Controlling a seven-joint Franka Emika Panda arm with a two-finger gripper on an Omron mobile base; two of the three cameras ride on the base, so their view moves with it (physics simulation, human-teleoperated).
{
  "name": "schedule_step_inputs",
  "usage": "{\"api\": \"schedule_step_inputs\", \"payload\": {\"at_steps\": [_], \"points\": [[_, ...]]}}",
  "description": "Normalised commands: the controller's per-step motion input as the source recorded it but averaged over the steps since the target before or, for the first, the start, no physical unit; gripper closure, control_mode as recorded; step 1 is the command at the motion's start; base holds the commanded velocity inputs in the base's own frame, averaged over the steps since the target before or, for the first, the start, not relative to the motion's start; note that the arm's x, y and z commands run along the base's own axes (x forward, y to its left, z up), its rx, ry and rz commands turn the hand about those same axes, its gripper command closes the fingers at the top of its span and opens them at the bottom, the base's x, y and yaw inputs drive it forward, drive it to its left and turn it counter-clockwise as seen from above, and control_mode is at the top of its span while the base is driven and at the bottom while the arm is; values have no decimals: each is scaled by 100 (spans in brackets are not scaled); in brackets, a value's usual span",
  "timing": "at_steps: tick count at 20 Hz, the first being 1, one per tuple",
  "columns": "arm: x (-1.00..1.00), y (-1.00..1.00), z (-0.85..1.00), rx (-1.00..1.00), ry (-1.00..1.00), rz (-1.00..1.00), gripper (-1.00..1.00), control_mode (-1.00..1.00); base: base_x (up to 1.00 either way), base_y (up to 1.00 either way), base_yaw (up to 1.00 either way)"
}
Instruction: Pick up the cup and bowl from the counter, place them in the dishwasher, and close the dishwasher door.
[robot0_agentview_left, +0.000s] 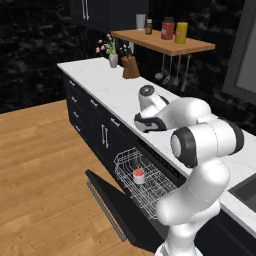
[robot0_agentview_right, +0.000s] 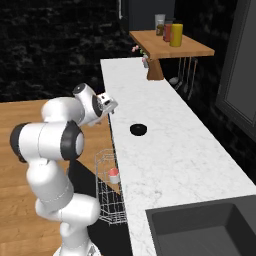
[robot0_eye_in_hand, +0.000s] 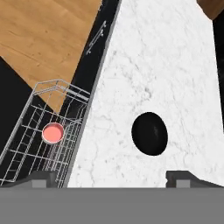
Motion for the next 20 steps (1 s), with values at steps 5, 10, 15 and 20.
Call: {"api": "schedule_step_inputs", "payload": {"at_steps": [5, 10, 15, 20], "points": [[20, -43, -27, -10, 0, 0, -100, -100, 0, 0, 0], [2, -43, -52, -4, 0, 0, -100, -100, 0, 0, 0], [18, -42, -43, 0, 0, 0, -100, -100, 0, 0, 0], [31, -28, -42, 1, 0, 0, -100, -100, 0, 0, 0]]}}
